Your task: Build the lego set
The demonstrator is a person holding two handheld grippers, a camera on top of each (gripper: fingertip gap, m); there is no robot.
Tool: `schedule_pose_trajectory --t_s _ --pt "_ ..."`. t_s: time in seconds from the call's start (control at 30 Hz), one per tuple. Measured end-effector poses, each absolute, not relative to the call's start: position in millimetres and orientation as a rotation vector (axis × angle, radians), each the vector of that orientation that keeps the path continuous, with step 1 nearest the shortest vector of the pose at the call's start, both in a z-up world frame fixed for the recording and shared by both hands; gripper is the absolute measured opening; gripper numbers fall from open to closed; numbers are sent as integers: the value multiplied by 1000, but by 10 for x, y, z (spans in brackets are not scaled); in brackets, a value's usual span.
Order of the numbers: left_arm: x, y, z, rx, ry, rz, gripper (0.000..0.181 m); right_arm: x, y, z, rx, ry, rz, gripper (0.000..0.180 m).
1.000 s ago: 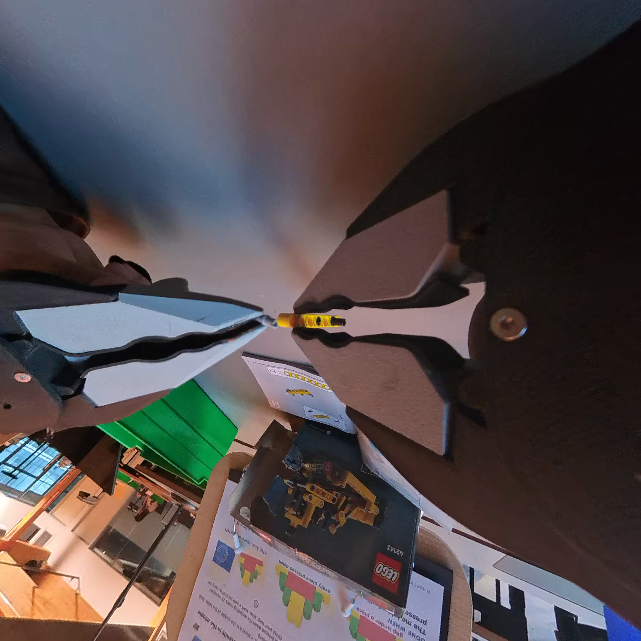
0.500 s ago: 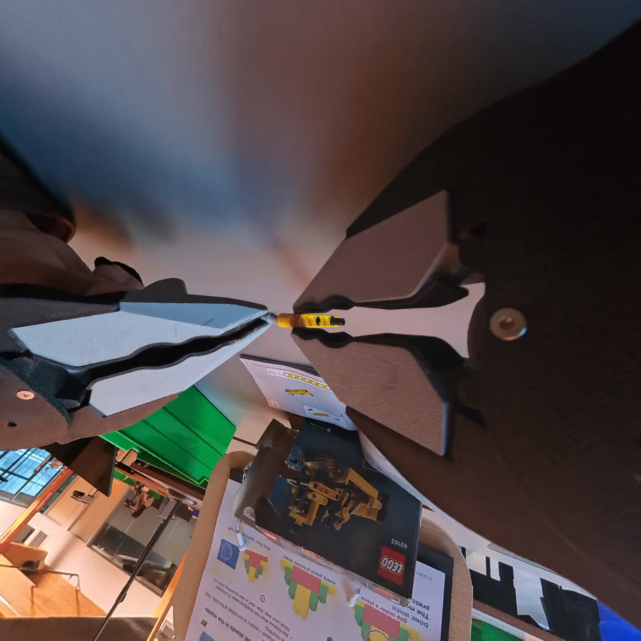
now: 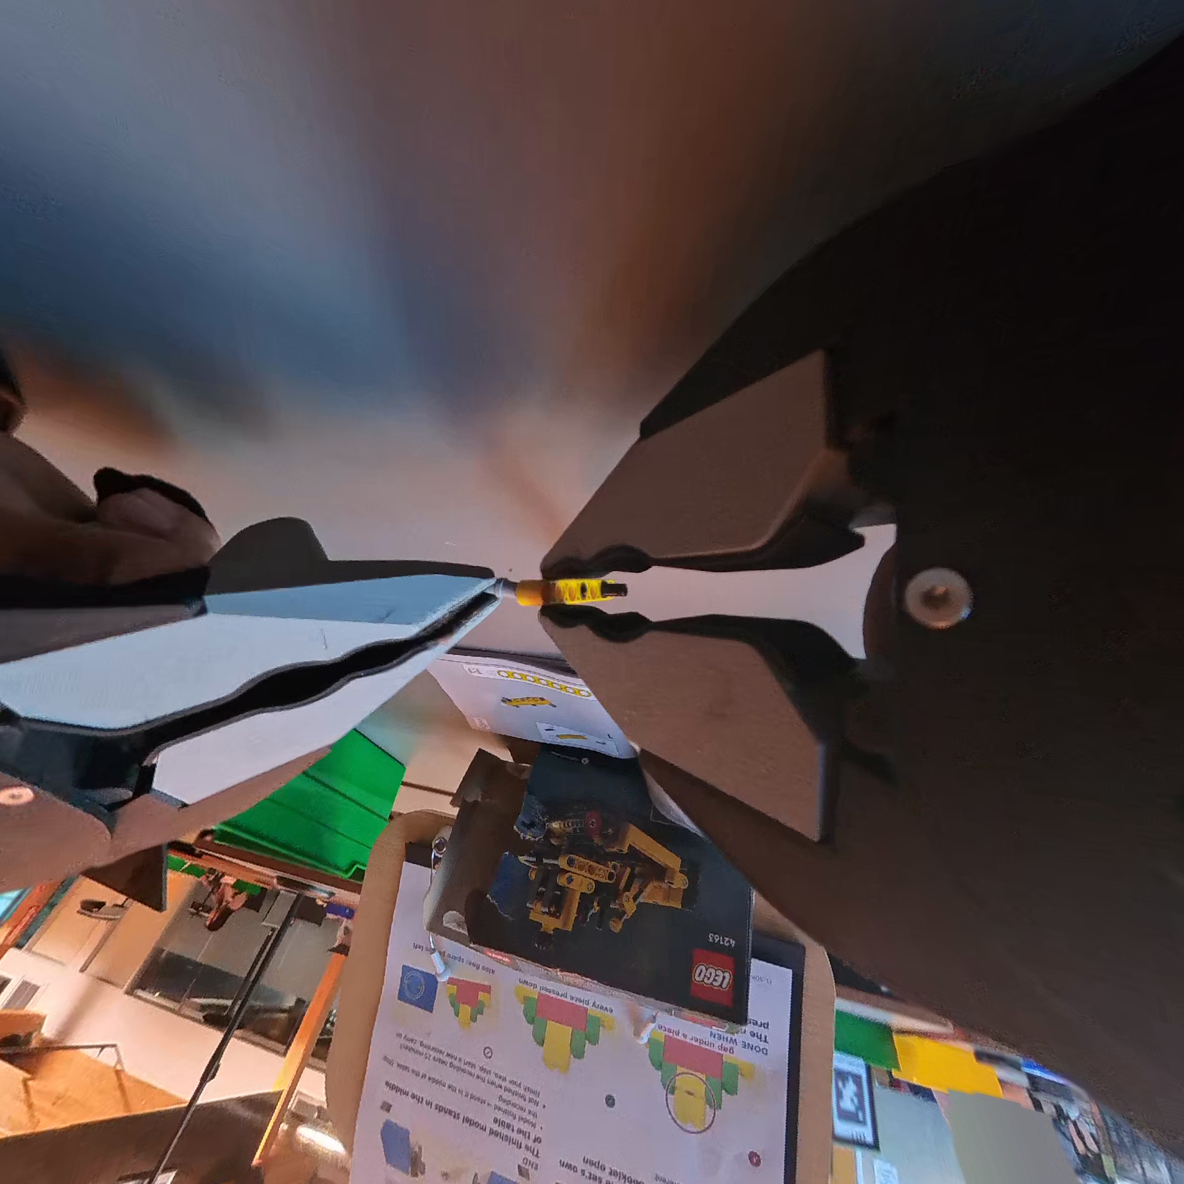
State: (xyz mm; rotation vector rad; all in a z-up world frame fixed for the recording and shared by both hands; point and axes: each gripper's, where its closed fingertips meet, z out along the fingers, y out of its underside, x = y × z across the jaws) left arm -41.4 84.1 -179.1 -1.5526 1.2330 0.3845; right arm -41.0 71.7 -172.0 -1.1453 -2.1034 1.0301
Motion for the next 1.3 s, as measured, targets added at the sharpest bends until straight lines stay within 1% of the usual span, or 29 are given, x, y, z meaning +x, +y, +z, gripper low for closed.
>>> schedule_pose_trajectory --t_s 0.33,0.47,0.53,0.67,0.77,0.83,0.9,0.97,1.1,1.3 --pt "-448 863 -1871 -1531 1315 581 5 -430 710 -1771 -1235 -2097 1084 1" --pt "-268 829 -1934 -1492 1366 568 5 -472 577 -1619 -1238 -2035 1299 0" --pt "-266 845 -1937 -1484 1363 576 6 -453 756 -1732 -1246 -2059 1099 0" --pt "-408 886 -1910 -1539 1291 529 6 -430 892 -1550 -1326 -1921 1290 0" --pt "-453 917 -1916 -1545 1283 562 6 -381 1061 -1702 -1379 -1945 1186 0" --pt "-491 940 -1921 -1546 1279 586 6 -309 1005 -1753 -1376 -2000 1211 3" --pt "-508 941 -1910 -1552 1261 563 6 -225 886 -1756 -1332 -2063 1246 15" --pt "-509 934 -1887 -1555 1238 517 6 -85 658 -1737 -1194 -2155 1298 18" --pt "-492 918 -1791 -1529 1188 435 6 207 439 -1964 -987 -2348 1169 20" --pt "-499 914 -1685 -1514 1130 380 6 505 335 -1903 -889 -2461 1263 21"
